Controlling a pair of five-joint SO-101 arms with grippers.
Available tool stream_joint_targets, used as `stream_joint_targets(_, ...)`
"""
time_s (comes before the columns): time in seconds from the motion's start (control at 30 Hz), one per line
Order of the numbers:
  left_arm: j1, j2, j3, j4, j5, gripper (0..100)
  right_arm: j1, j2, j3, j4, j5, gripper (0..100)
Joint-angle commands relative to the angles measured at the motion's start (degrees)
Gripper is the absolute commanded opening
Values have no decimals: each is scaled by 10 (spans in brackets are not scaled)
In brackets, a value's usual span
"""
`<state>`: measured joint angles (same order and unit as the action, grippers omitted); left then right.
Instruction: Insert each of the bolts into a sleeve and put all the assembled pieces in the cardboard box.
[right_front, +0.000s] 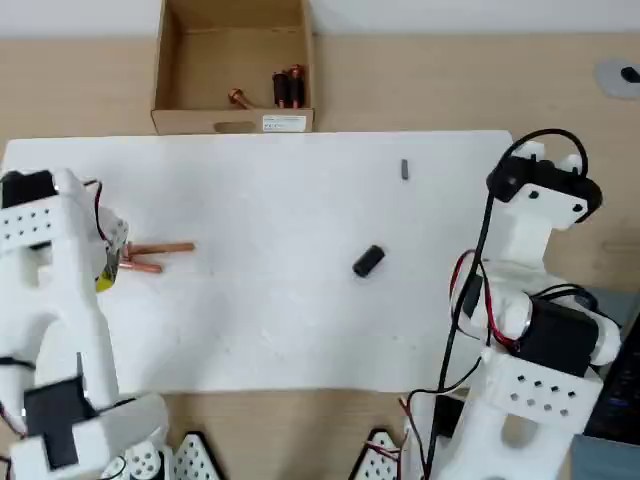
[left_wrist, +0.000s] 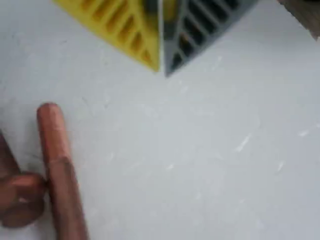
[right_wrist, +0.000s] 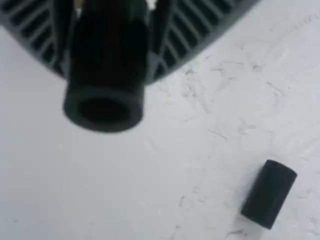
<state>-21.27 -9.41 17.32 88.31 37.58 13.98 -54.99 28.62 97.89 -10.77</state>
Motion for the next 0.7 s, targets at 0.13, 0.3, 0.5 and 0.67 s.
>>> stream_joint_targets(0.13, -6, 79, -100, -7, 4, 12, 8, -8, 0, -11, 0, 9)
stream_joint_targets(0.3, -5, 103, -109, -6, 4, 135, 7, -7, 0, -11, 0, 9)
stream_joint_targets(0.5, -24, 113, -105, -30, 1, 143, 7, -6, 0, -12, 0, 9)
stream_joint_targets(0.67, -47, 138, -106, -39, 0, 138, 6, -7, 23, -36, 1, 9)
